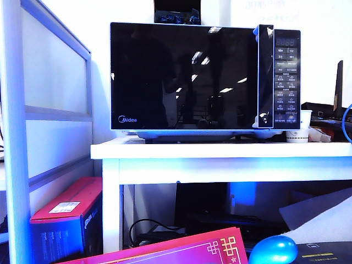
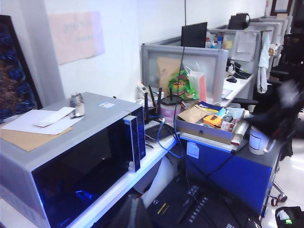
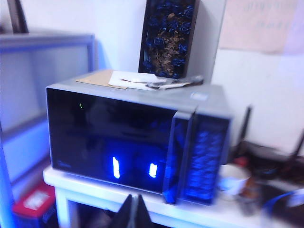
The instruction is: Open the microwave door, place the orange inside the microwave, then close the microwave door.
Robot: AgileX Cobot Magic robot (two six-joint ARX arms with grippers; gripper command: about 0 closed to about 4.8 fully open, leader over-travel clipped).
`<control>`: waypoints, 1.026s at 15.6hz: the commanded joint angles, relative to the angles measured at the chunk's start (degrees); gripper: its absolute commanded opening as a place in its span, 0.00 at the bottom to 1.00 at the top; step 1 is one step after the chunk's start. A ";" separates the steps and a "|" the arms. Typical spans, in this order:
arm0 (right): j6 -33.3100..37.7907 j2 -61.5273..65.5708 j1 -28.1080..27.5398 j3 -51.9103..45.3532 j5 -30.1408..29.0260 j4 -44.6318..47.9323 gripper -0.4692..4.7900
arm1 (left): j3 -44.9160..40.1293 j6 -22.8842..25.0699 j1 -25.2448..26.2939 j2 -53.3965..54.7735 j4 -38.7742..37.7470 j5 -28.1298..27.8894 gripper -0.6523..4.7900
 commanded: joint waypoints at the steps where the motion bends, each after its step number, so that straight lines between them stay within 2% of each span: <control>1: 4.33 -7.43 0.02 -17.79 0.31 10.51 0.09 | -0.90 -0.26 0.07 -0.11 -0.28 0.31 0.11; 3: 4.68 -10.54 0.02 -27.78 0.22 9.42 0.09 | -0.90 -0.26 0.07 -0.15 -0.28 0.31 0.11; 5: 9.46 -11.82 0.02 -33.77 -1.18 9.46 0.09 | -0.90 -0.26 0.07 -0.15 -0.28 0.31 0.11; 8: 10.78 -11.89 0.02 -41.97 -0.94 9.27 0.09 | -0.90 -0.26 0.07 -0.15 -0.28 0.31 0.11; 11: 11.50 -11.89 0.00 -46.58 -0.37 9.27 0.09 | -0.90 -0.26 0.07 -0.15 -0.28 0.31 0.11; 14: 11.56 -11.91 -0.04 -48.59 5.14 8.48 0.09 | -0.90 -0.28 0.07 -0.15 -0.28 0.31 0.11; 16: 11.52 -11.91 -0.02 -50.40 5.18 8.87 0.09 | -0.90 -0.26 0.07 -0.15 -0.28 0.31 0.11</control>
